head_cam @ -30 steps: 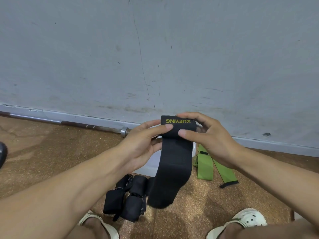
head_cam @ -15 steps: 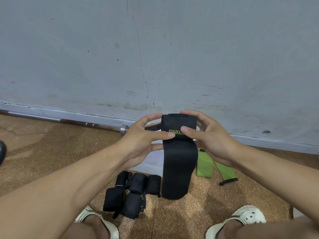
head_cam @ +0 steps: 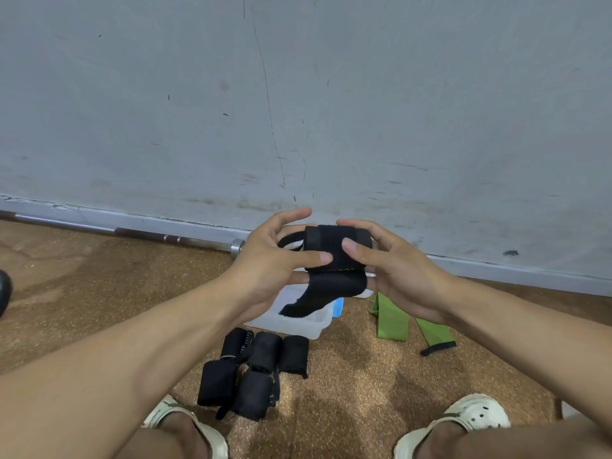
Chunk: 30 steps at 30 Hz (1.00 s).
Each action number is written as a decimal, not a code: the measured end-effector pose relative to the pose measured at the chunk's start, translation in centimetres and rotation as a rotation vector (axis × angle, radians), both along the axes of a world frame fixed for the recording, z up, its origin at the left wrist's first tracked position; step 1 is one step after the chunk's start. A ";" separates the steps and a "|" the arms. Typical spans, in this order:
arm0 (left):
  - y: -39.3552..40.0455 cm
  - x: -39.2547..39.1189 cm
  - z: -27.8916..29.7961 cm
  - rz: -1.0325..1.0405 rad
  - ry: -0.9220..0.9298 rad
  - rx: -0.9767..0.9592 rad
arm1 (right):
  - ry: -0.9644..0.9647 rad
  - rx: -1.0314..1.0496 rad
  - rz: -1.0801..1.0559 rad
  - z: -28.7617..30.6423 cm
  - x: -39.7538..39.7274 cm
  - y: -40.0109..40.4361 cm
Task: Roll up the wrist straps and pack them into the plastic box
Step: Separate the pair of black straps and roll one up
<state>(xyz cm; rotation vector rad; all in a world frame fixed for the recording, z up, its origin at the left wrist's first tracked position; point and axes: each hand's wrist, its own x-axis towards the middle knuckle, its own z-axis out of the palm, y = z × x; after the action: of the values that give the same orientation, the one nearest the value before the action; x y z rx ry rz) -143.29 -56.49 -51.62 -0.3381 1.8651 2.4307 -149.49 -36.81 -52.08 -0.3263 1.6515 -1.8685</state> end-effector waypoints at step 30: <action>0.4 0.4 -0.2 -0.016 0.051 -0.097 | 0.017 0.029 0.007 0.1 -0.1 0.2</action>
<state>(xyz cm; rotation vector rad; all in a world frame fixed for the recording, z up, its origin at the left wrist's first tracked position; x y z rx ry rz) -142.86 -56.08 -51.84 -0.2669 2.0027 2.3658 -149.57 -36.62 -51.98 -0.3360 1.6845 -1.8398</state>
